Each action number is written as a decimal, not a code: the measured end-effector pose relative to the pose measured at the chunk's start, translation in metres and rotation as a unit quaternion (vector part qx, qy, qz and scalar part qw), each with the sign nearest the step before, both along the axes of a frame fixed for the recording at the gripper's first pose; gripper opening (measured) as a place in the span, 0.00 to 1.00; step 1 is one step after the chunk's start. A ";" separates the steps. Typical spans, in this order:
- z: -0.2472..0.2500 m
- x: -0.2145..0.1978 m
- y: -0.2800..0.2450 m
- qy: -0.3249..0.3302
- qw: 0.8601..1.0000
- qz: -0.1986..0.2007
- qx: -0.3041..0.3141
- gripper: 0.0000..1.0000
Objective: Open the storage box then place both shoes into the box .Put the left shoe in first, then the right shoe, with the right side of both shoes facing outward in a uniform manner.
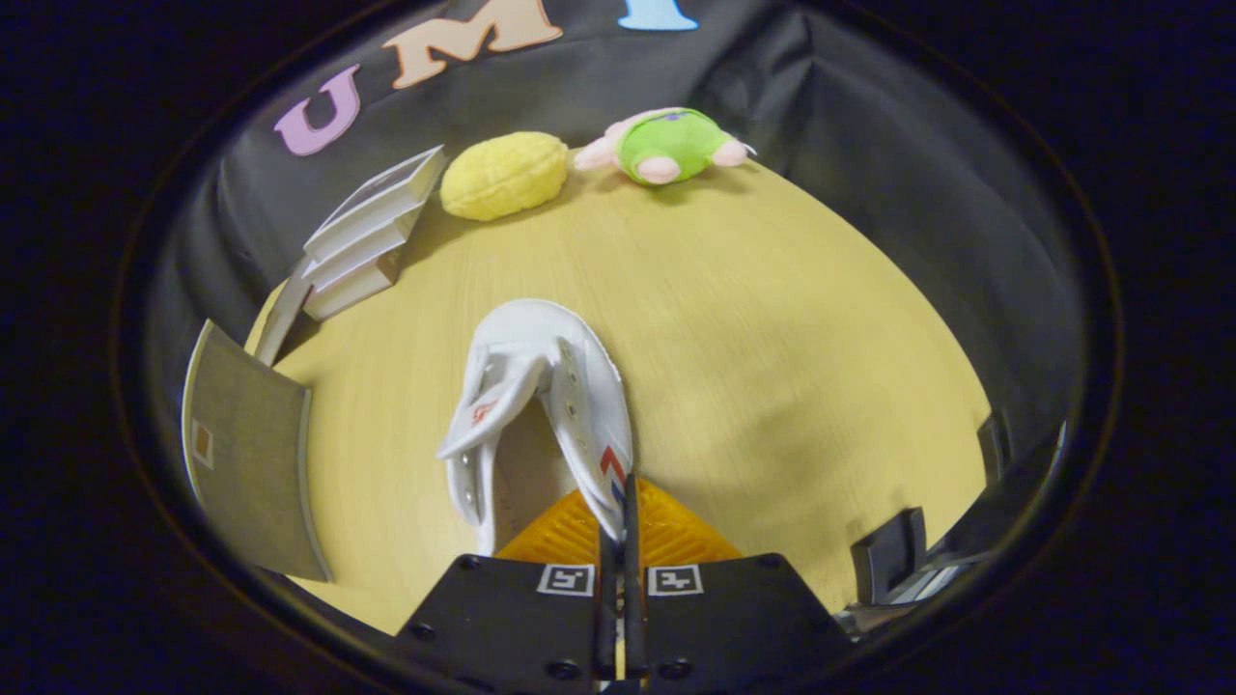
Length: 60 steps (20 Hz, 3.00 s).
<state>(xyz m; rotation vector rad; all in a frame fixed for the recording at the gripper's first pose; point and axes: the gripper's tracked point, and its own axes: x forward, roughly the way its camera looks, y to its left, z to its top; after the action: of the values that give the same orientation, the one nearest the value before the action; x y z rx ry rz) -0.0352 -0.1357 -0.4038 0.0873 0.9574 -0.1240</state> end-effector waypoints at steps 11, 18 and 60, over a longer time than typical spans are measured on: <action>0.024 0.008 0.025 -0.030 0.973 -0.084 0.213 0.03; 0.093 0.033 0.101 -0.052 0.972 -0.020 0.226 0.04; 0.217 0.030 0.318 -0.255 0.950 0.148 0.107 0.84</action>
<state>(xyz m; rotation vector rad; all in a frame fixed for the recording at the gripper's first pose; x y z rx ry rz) -0.0055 0.1822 -0.1872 0.1654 0.4536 0.2723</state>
